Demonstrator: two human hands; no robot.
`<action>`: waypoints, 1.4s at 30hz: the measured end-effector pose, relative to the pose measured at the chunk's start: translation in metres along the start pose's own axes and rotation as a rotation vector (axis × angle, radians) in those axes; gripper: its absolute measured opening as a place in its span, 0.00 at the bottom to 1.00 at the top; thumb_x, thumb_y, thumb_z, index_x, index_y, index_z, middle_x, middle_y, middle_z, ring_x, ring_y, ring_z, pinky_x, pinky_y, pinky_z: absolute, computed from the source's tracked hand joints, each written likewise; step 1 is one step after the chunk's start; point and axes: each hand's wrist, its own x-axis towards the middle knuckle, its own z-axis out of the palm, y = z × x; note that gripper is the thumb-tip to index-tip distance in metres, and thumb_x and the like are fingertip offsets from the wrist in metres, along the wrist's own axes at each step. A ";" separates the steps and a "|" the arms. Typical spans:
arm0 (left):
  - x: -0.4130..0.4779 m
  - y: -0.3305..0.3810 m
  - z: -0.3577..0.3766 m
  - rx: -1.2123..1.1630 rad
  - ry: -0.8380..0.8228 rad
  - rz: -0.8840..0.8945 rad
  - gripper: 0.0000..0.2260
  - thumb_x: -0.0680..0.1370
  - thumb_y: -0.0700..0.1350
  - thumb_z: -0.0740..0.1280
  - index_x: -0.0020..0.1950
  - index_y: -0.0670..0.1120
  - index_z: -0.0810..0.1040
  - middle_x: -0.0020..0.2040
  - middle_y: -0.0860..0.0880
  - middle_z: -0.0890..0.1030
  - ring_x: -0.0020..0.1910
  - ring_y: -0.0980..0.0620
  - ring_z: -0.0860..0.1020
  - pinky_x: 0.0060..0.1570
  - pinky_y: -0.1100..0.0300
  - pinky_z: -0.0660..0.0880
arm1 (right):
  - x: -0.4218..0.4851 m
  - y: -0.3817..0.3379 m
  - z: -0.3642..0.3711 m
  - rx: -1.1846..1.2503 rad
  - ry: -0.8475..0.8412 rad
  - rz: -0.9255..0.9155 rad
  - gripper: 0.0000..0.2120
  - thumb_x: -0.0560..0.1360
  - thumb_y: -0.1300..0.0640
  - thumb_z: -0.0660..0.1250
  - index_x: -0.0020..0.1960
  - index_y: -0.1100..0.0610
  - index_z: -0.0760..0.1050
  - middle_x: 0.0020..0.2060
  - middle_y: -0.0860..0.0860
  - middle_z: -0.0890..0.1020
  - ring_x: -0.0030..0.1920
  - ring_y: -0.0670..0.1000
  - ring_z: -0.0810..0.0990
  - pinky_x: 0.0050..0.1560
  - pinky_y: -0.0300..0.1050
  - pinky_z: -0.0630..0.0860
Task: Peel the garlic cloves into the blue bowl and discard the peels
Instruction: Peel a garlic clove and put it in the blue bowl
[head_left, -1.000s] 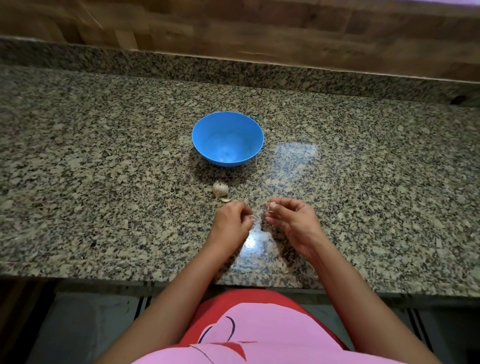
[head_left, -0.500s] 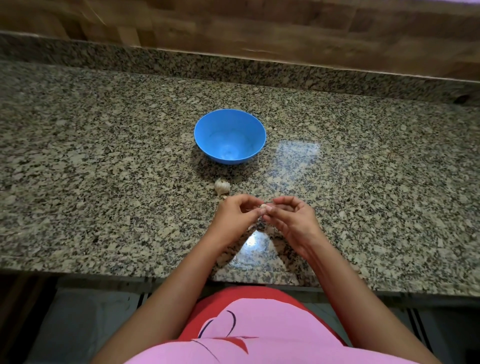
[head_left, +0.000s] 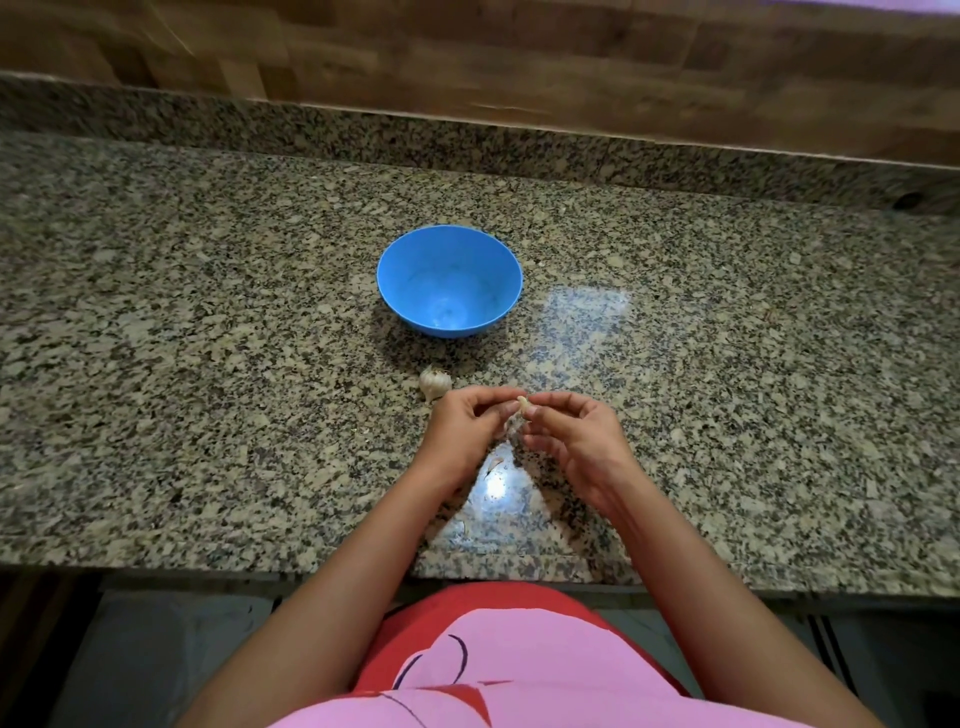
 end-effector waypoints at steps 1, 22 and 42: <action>0.002 -0.001 0.000 0.040 0.009 0.004 0.08 0.76 0.38 0.67 0.54 0.45 0.81 0.50 0.48 0.83 0.49 0.53 0.80 0.51 0.59 0.78 | 0.002 0.000 0.001 -0.060 0.009 -0.026 0.06 0.71 0.70 0.69 0.46 0.63 0.75 0.37 0.55 0.81 0.33 0.49 0.79 0.36 0.40 0.79; -0.037 -0.017 -0.023 0.608 0.133 0.185 0.17 0.78 0.39 0.63 0.67 0.44 0.73 0.61 0.49 0.75 0.57 0.59 0.72 0.56 0.75 0.64 | 0.001 0.013 0.005 -1.266 -0.153 -0.392 0.21 0.75 0.52 0.67 0.67 0.56 0.70 0.61 0.50 0.73 0.63 0.48 0.70 0.67 0.43 0.66; -0.068 -0.015 -0.041 0.813 -0.129 0.162 0.07 0.76 0.42 0.69 0.52 0.46 0.82 0.47 0.54 0.77 0.46 0.59 0.75 0.47 0.77 0.68 | -0.023 0.015 0.008 -1.050 -0.120 -0.375 0.08 0.75 0.63 0.66 0.53 0.59 0.80 0.48 0.48 0.79 0.49 0.44 0.77 0.52 0.33 0.74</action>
